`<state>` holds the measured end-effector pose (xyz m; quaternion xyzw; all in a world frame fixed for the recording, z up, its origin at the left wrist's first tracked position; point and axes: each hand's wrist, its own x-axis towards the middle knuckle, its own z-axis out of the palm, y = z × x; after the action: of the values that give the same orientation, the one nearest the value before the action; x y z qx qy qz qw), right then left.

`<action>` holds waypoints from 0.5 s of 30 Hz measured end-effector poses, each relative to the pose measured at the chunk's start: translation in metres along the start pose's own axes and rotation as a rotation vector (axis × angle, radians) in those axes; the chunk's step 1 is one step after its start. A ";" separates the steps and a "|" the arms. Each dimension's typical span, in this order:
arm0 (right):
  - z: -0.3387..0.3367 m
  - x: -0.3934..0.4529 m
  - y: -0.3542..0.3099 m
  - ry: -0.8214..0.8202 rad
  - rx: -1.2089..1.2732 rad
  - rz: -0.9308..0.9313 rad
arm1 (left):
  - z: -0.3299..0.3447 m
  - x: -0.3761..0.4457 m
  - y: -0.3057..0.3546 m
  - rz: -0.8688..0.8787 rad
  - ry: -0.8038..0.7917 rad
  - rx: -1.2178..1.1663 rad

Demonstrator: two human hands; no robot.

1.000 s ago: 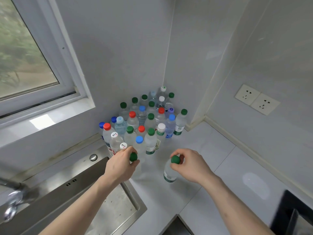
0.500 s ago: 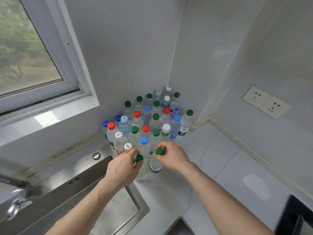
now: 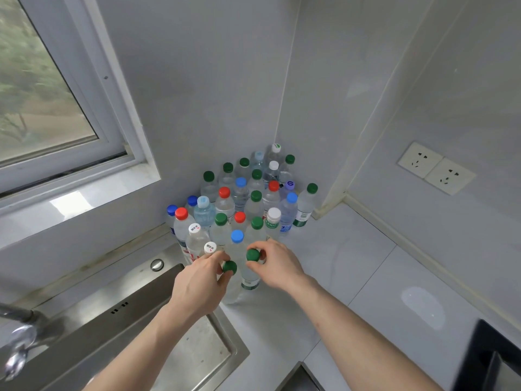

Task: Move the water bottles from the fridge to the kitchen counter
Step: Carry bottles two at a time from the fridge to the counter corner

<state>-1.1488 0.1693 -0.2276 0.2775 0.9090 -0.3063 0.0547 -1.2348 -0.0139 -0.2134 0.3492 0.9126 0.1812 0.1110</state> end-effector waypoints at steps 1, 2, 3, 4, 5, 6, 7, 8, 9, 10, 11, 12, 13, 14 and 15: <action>-0.002 -0.002 0.001 -0.002 0.013 0.004 | -0.001 0.000 0.000 -0.001 -0.001 0.001; -0.004 -0.004 0.003 -0.005 0.022 0.008 | -0.001 0.000 0.000 -0.003 -0.006 0.000; -0.007 -0.007 0.004 -0.009 0.028 0.009 | -0.002 0.001 0.001 -0.004 -0.011 -0.001; -0.010 -0.010 0.005 -0.013 0.033 0.009 | -0.003 0.001 0.001 -0.005 -0.015 -0.003; -0.013 -0.015 0.006 -0.012 0.043 0.014 | -0.004 0.001 0.001 -0.004 -0.014 -0.009; -0.016 -0.021 0.007 -0.009 0.061 0.021 | -0.005 0.000 0.001 -0.004 -0.009 -0.021; -0.019 -0.027 0.009 -0.001 0.082 0.031 | -0.006 -0.001 0.002 0.004 0.001 -0.036; -0.023 -0.035 0.011 0.009 0.103 0.041 | -0.008 -0.002 0.002 0.017 0.011 -0.049; -0.026 -0.044 0.014 0.023 0.129 0.052 | -0.009 -0.002 0.004 0.039 0.018 -0.061; -0.029 -0.054 0.017 0.036 0.154 0.061 | -0.011 -0.004 0.005 0.061 0.022 -0.072; -0.033 -0.064 0.020 0.048 0.180 0.068 | -0.013 -0.006 0.007 0.086 0.022 -0.082; -0.037 -0.077 0.025 0.060 0.202 0.080 | -0.015 -0.010 0.010 0.110 0.015 -0.089; -0.040 -0.088 0.029 0.074 0.220 0.087 | -0.016 -0.012 0.013 0.133 0.007 -0.092; -0.044 -0.102 0.033 0.083 0.235 0.098 | -0.017 -0.016 0.019 0.159 -0.008 -0.096; -0.047 -0.115 0.038 0.092 0.245 0.105 | -0.018 -0.019 0.024 0.179 -0.020 -0.102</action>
<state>-1.0288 0.1680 -0.1789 0.3430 0.8505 -0.3987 -0.0053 -1.2126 -0.0144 -0.1852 0.4250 0.8663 0.2329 0.1212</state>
